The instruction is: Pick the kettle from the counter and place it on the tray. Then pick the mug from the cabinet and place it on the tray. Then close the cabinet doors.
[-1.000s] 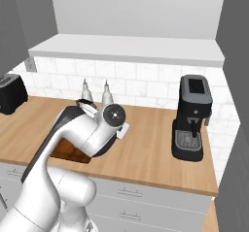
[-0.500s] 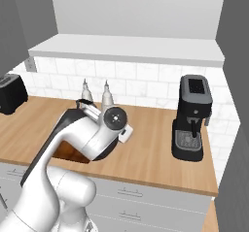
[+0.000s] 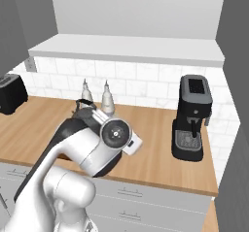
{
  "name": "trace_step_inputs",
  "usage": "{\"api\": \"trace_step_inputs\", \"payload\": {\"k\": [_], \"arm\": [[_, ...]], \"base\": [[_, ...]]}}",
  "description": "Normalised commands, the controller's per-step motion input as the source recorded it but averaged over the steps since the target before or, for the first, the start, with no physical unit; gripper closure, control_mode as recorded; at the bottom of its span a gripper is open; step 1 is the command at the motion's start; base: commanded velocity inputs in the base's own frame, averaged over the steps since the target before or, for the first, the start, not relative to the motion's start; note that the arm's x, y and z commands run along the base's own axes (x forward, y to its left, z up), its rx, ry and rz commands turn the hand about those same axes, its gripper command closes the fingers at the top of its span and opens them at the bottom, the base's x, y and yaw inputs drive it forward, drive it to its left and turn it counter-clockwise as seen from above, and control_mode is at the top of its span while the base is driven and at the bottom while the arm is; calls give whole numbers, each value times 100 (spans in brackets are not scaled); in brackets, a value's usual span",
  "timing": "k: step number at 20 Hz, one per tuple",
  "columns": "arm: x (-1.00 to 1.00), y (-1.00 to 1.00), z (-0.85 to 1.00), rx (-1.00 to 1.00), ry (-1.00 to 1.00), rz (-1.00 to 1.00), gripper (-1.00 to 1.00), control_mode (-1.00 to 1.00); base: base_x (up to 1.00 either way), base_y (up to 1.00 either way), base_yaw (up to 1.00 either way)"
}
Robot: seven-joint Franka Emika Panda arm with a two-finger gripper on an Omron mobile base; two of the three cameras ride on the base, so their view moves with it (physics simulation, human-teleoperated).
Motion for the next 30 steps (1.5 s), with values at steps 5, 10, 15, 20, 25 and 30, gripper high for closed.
{"api": "trace_step_inputs", "payload": {"k": [5, 10, 15, 20, 25, 30], "arm": [[-17, -64, 24, 2, 1, -20, -100, -100], [-14, -47, 16, 3, 1, -16, -100, -100], [-10, -34, 1, 0, 0, -7, 100, -100], [0, -12, 0, 0, 0, -3, 100, -100], [-26, -19, 3, 7, -3, 0, 100, -100], [-50, -28, 24, 18, -14, 0, 100, -100]], "base": [[0, 0, 0], [0, 0, 0], [0, 0, 0], [0, 0, 0], [0, 0, 0], [0, 0, 0]]}}
